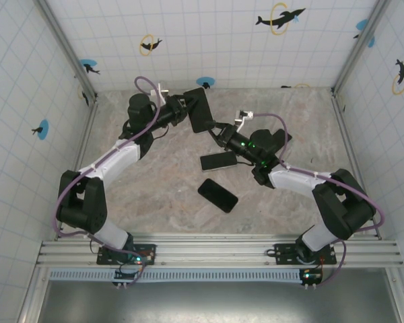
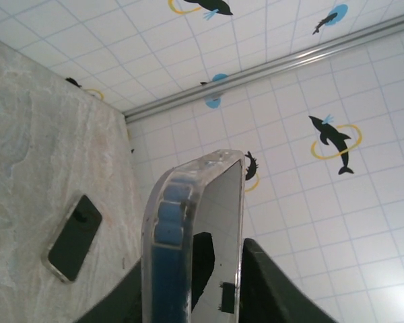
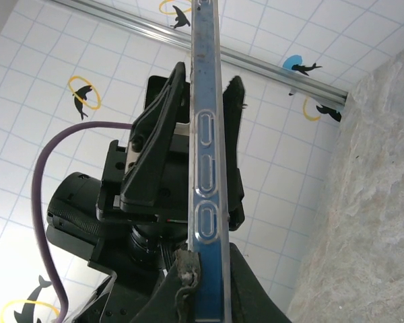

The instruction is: Take the phone out of the phone case

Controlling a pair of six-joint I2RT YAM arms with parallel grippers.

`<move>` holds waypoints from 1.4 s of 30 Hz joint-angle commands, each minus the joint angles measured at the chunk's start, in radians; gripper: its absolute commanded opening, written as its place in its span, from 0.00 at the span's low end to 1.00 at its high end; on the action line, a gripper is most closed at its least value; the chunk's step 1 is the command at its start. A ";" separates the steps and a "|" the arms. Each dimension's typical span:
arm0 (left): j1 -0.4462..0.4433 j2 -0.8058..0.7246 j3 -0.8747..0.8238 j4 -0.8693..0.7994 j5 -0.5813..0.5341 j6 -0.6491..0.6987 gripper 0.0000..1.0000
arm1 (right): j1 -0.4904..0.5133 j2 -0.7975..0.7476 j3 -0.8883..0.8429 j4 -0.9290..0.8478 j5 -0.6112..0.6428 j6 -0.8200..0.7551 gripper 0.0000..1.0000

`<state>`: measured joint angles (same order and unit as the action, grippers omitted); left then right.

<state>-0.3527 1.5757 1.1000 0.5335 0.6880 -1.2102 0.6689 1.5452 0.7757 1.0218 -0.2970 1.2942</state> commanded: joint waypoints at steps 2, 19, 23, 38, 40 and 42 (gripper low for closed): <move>-0.006 0.005 0.035 0.077 0.031 -0.021 0.20 | 0.007 -0.028 0.023 0.131 -0.005 0.000 0.01; -0.022 -0.024 0.000 0.206 -0.091 -0.107 0.00 | -0.002 -0.014 0.033 0.160 0.032 0.021 0.25; -0.033 -0.057 -0.056 0.243 -0.193 -0.105 0.00 | -0.003 -0.010 0.038 0.172 0.048 0.032 0.26; -0.118 -0.098 -0.188 0.432 -0.358 -0.087 0.00 | -0.010 0.025 0.044 0.247 0.108 0.124 0.12; -0.118 -0.095 -0.190 0.435 -0.354 -0.091 0.00 | -0.012 0.027 0.043 0.254 0.108 0.130 0.09; -0.118 -0.097 -0.194 0.424 -0.351 -0.084 0.12 | -0.017 0.027 0.040 0.256 0.102 0.132 0.08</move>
<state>-0.4595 1.5124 0.9127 0.9001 0.3458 -1.3170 0.6605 1.5711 0.7757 1.1687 -0.2165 1.4212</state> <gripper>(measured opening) 0.131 0.134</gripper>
